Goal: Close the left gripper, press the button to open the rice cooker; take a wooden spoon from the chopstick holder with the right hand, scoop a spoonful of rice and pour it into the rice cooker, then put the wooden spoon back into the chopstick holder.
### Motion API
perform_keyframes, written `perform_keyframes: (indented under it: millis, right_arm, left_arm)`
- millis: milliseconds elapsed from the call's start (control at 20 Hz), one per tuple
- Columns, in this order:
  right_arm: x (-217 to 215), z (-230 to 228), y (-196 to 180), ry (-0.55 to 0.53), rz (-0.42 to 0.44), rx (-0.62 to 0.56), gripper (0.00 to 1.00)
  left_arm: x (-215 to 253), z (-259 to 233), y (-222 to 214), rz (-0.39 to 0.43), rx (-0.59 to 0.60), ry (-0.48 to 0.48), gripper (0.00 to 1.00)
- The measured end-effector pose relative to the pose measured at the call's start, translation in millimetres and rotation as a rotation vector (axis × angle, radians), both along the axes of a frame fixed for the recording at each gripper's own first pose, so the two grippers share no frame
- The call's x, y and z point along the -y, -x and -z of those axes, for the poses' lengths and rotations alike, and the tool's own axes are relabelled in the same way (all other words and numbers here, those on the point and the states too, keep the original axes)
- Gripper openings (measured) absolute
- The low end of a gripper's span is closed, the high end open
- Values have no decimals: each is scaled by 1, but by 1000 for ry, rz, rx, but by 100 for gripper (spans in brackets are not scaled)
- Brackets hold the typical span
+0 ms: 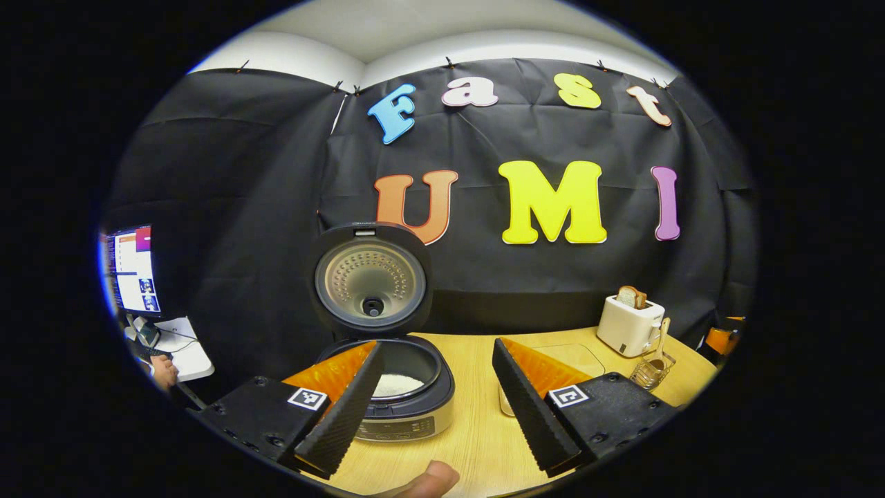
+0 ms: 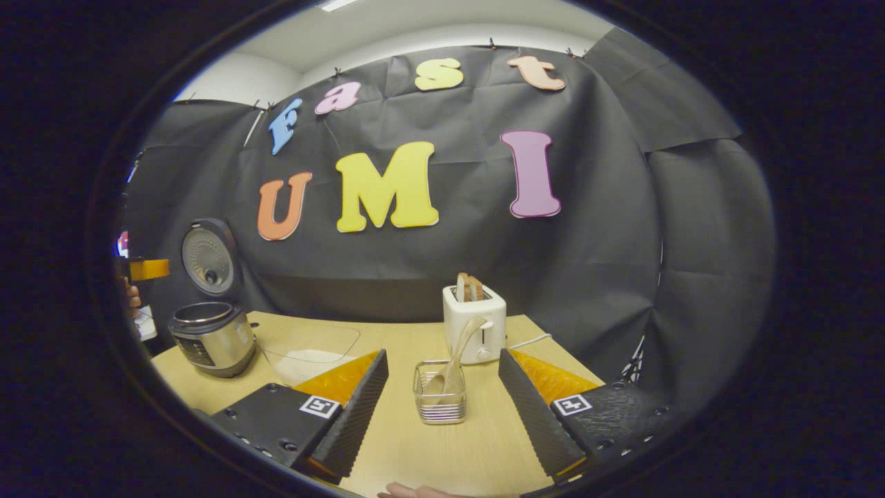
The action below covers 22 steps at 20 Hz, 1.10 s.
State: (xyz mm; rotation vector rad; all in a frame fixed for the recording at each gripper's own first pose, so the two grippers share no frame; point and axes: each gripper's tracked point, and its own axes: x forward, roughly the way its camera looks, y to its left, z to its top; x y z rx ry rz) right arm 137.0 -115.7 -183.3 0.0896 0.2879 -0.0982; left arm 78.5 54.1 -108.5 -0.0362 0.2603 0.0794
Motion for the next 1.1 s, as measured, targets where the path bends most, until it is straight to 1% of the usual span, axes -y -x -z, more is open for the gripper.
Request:
perform_keyframes:
  millis: [50,150,200,250,400,550,700,750,800,950,1000,1050,1100]
  right_arm:
    - [1,7,-9,-5,-8,-22,99]
    - [3,21,-29,-24,-27,-63,93]
    - [7,29,-41,-41,-30,-83,93]
    - [10,39,-52,-59,-34,-106,96]
    - [19,67,-86,-112,-30,-189,96]
    - [30,92,-119,-147,-19,-258,96]
    - [31,113,-146,-198,-21,-322,96]
    - [30,119,-155,-207,-20,-338,99]
    - [29,124,-162,-207,-25,-349,94]
    - [29,132,-179,-184,-20,-358,94]
    - [27,137,-180,-182,-21,-368,91]
    - [25,136,-183,-186,-27,-364,78]
    - [21,138,-185,-200,-36,-363,77]
  left_arm:
    - [3,1,3,5,1,3,100]
    - [6,5,7,10,2,-11,100]
    - [9,8,7,12,5,-24,100]
    - [11,10,8,15,7,-42,100]
    - [21,21,8,34,-3,-89,100]
    - [31,35,3,62,-27,-95,100]
    - [37,50,1,84,-47,-106,100]
    - [36,55,1,87,-56,-110,100]
    - [38,60,-1,92,-62,-112,100]
    - [41,73,-7,106,-79,-105,100]
    - [43,76,-8,109,-82,-98,96]
    - [44,79,-12,113,-81,-91,96]
    - [45,83,-15,117,-81,-83,100]
